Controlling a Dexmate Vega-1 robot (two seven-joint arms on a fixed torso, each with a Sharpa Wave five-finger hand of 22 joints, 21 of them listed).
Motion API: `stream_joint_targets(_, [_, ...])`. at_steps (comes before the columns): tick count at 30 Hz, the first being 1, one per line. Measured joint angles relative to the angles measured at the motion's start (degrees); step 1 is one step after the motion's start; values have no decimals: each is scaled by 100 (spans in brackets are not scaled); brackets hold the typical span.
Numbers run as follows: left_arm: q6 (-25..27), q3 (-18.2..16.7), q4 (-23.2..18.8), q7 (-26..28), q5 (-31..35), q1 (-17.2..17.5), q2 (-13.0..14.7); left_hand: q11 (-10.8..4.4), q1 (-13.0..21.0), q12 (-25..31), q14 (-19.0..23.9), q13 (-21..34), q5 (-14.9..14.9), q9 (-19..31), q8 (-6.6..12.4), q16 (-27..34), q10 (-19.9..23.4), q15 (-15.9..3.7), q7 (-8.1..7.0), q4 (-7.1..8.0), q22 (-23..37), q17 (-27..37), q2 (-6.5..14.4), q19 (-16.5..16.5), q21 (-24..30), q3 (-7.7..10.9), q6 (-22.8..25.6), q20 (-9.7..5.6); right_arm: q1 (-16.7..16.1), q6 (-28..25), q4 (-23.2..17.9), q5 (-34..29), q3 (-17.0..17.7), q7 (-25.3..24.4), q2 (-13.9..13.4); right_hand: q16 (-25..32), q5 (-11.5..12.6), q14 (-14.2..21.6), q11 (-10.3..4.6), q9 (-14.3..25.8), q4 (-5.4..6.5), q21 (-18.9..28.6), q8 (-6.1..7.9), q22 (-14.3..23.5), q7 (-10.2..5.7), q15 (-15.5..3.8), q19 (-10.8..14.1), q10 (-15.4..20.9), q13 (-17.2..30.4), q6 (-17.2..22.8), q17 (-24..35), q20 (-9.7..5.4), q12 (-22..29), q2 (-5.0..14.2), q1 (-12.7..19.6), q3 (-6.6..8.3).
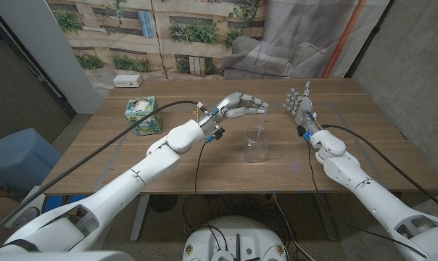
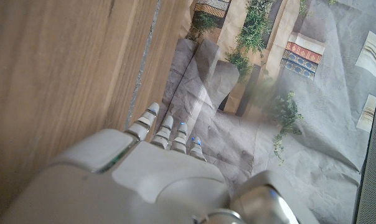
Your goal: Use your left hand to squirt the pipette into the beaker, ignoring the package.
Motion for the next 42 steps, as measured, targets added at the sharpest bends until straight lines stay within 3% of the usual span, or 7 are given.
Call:
stream_joint_targets(17, [-227,76,364,76,159,61,-115,9,0,0,-54,0,0,0,0,0,-9,-6,2,-24,0,0,0,-23,0,23,-63,-23,-1,0,0,0,1,-1,-2,0,0,0,-8,0,0,0,-1,0,0,0,0,-8,0,0,0,0,0,0,0,0])
stream_joint_targets(42, [-358,111,531,216,394,155,-104,10,-23,0,-71,0,0,0,0,0,-8,12,1,0,0,0,23,-52,0,48,-62,9,-4,-2,-6,0,1,-4,-2,0,0,0,2,0,0,0,-1,0,0,0,0,2,0,0,0,0,0,0,0,0])
